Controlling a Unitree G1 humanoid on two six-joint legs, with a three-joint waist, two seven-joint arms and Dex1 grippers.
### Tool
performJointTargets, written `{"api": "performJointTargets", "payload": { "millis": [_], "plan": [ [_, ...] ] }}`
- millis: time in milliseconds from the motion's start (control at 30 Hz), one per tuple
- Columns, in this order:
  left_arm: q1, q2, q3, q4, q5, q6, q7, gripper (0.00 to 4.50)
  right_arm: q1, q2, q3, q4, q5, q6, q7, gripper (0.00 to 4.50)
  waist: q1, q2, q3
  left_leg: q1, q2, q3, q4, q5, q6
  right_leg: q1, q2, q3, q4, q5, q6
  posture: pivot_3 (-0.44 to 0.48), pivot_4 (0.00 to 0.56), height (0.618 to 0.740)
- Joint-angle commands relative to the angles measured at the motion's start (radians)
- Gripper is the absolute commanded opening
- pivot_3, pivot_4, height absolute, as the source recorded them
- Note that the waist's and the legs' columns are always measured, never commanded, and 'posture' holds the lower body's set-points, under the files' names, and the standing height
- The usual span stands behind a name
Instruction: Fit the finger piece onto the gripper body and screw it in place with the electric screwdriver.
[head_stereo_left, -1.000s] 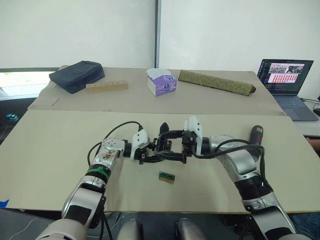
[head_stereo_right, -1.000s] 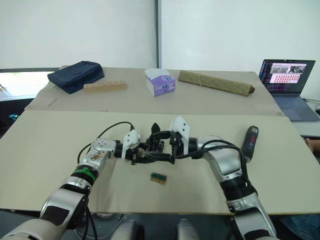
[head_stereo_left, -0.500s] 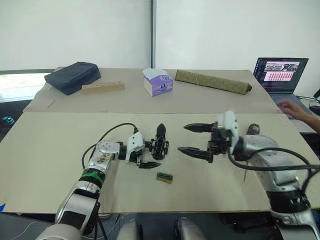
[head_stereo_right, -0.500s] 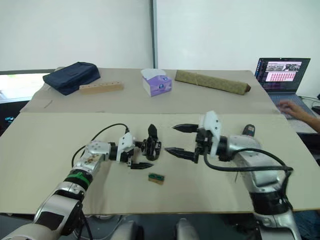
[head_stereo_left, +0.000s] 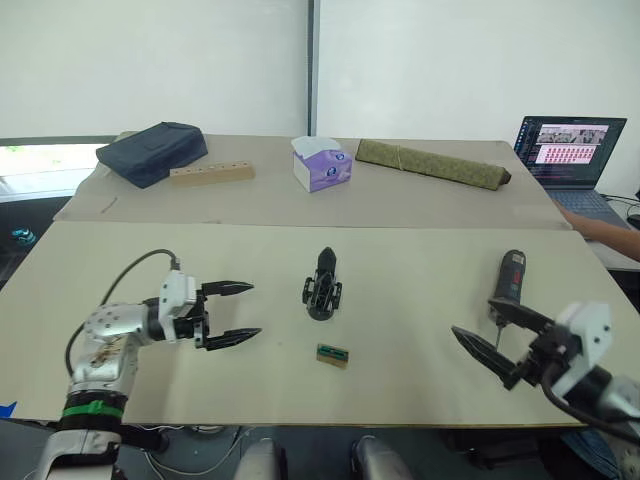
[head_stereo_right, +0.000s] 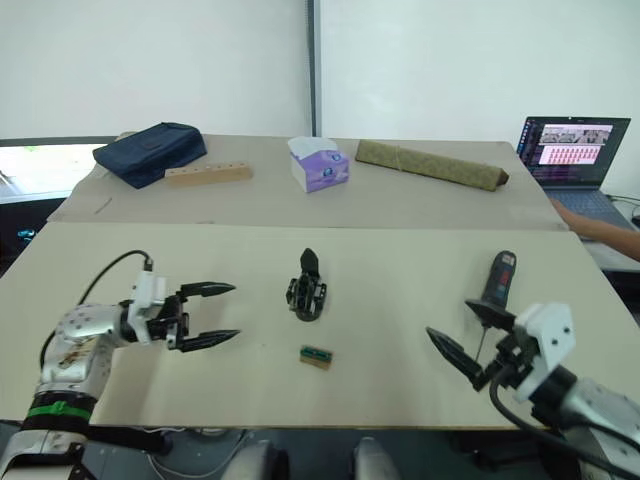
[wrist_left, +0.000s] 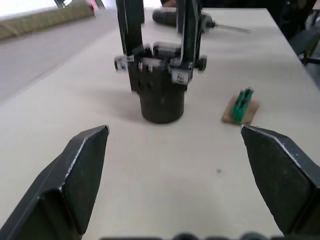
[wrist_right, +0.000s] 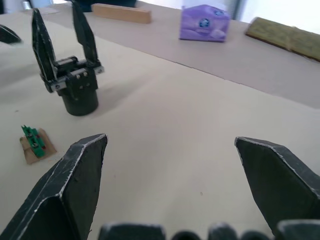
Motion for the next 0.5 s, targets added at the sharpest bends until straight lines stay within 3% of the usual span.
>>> {"api": "performJointTargets", "payload": {
  "millis": [33,167,267,500],
  "plan": [
    [0.007,0.010,0.047,-0.113,-0.071,0.018,0.030,4.45,0.130,0.074,-0.035,-0.095,0.008,-0.060,-0.032,4.50,0.002,0.000,0.000,0.000,0.000,0.000,0.000,0.000,0.000,0.000,0.000,0.000,0.000,0.000,0.000,0.000,0.150,0.740],
    [0.034,0.059,0.041,-0.257,-0.174,0.214,0.044,4.45,0.189,0.178,-0.051,-0.067,-0.033,-0.128,-0.122,4.50,-0.008,0.000,0.000,0.000,0.002,0.001,0.000,0.000,0.000,0.000,0.000,0.000,0.000,-0.005,0.003,0.000,0.150,0.740],
    [0.024,0.051,0.049,-0.325,-0.222,0.275,0.080,4.45,0.118,0.197,-0.050,-0.046,-0.072,-0.112,-0.248,4.50,-0.014,0.001,0.001,0.001,0.002,0.000,0.000,0.000,0.000,-0.001,-0.001,0.002,0.000,-0.008,0.000,0.000,0.150,0.740],
    [-0.023,0.029,0.039,-0.355,-0.241,0.311,0.111,4.45,-0.206,0.021,-0.028,0.022,0.006,0.310,-0.486,4.50,-0.009,0.003,0.003,0.002,-0.001,0.003,-0.001,0.000,0.000,-0.001,0.001,0.003,0.000,-0.002,-0.004,0.000,0.150,0.740]
  ]
}}
